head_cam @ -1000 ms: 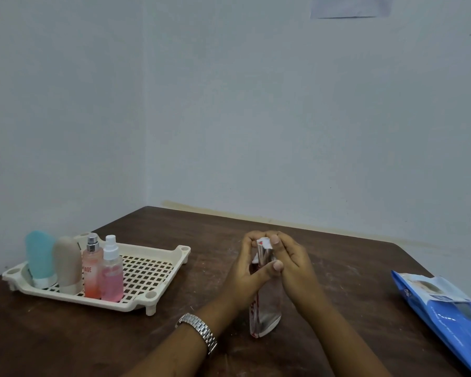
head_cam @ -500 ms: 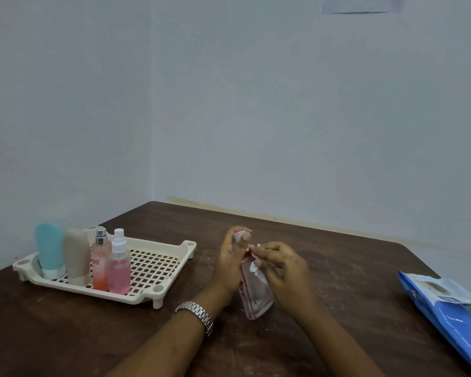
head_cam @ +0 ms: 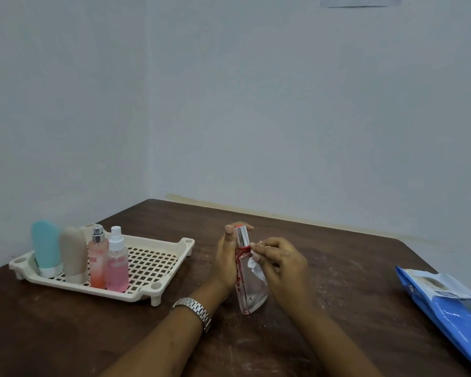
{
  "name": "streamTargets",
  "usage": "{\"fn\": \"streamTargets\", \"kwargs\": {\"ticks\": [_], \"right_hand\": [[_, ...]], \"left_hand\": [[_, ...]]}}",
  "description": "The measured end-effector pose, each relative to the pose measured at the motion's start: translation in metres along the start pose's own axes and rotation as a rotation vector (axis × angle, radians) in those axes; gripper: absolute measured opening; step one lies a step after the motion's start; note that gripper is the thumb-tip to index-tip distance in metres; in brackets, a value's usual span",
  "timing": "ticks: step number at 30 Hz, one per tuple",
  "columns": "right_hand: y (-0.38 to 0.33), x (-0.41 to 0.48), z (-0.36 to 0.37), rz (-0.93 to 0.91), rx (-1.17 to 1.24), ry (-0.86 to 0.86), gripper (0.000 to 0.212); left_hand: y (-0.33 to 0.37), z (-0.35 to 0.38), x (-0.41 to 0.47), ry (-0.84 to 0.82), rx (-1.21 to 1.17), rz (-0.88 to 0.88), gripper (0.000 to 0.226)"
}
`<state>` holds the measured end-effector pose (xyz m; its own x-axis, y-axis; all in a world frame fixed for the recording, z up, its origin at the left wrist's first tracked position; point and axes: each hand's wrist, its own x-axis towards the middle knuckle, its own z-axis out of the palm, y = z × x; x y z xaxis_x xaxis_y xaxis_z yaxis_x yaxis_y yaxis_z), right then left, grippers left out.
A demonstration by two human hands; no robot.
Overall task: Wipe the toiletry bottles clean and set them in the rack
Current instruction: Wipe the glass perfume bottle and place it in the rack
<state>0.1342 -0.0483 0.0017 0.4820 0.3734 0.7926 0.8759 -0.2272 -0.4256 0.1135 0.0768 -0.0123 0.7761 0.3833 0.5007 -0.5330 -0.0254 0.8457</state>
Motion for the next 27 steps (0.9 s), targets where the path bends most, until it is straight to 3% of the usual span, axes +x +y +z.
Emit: {"fn": "streamTargets", "kwargs": {"ticks": [3, 6, 9, 13, 17, 20, 27], "right_hand": [[-0.012, 0.001, 0.005, -0.175, -0.105, -0.018, 0.018], [-0.015, 0.002, 0.008, -0.212, -0.113, -0.011, 0.016], [-0.007, 0.002, 0.001, -0.115, -0.023, -0.022, 0.013], [0.010, 0.000, -0.004, 0.150, 0.052, -0.052, 0.016], [0.013, -0.002, -0.005, 0.223, 0.071, -0.151, 0.021], [0.013, 0.004, -0.009, 0.258, 0.114, -0.283, 0.021], [0.022, 0.004, -0.020, 0.361, 0.102, -0.460, 0.011]], "left_hand": [[0.005, 0.000, -0.001, 0.016, -0.020, -0.008, 0.106], [0.004, -0.001, 0.000, 0.038, -0.023, -0.008, 0.106], [0.001, -0.002, 0.001, 0.042, 0.012, -0.003, 0.100], [0.004, -0.001, 0.000, 0.010, -0.028, -0.015, 0.085], [0.006, -0.003, 0.002, 0.024, -0.019, -0.043, 0.045], [0.005, -0.005, 0.002, 0.083, 0.019, -0.077, 0.028], [0.005, -0.005, 0.003, 0.128, 0.010, -0.145, 0.025]]}}
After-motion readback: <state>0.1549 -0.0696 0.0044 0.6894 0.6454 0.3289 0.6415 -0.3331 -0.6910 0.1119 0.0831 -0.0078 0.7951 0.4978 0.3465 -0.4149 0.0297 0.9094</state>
